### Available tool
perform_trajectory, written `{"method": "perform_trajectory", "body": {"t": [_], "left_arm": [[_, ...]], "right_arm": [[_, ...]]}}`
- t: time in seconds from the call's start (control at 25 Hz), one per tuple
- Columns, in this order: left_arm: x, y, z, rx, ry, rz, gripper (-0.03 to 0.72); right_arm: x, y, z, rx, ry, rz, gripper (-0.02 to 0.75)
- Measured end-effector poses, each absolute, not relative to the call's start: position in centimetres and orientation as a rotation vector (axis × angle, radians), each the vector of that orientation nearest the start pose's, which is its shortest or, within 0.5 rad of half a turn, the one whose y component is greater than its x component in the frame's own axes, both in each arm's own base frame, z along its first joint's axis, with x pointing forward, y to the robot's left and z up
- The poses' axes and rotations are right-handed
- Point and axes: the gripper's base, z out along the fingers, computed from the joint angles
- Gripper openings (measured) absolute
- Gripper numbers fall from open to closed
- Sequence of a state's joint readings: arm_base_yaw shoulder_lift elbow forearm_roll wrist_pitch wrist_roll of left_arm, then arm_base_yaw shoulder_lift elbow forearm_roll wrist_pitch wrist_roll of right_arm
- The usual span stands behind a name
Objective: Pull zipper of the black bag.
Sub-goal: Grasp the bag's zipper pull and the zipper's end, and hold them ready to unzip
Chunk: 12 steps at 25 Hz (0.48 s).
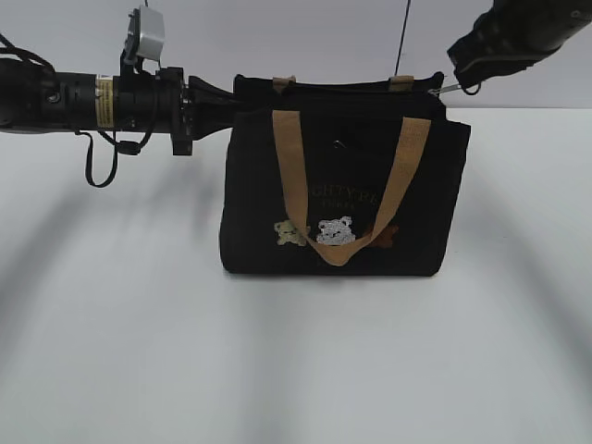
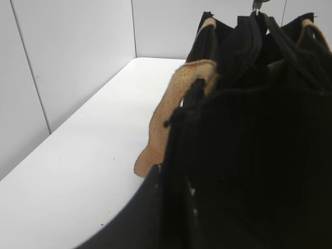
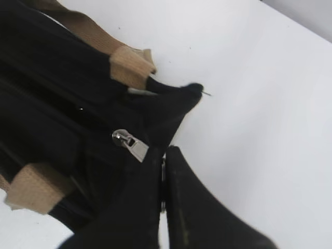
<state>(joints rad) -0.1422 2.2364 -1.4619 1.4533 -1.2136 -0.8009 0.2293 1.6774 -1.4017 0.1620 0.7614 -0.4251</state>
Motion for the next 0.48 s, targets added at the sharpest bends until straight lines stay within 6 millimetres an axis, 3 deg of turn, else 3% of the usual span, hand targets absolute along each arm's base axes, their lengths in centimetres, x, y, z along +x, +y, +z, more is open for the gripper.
{"method": "perform_trajectory", "body": {"t": [0.36,0.48], "left_arm": [[42.73,-14.62,16.66,1.193,1.352,-0.933,0.032],[42.73,-14.62,16.66,1.193,1.352,-0.933,0.05]], "right_arm": [[35.9,9.48,30.13,-0.64,2.43,0.2,-0.014],[35.85,9.76,30.21,-0.608,2.431,0.255,0.052]]}}
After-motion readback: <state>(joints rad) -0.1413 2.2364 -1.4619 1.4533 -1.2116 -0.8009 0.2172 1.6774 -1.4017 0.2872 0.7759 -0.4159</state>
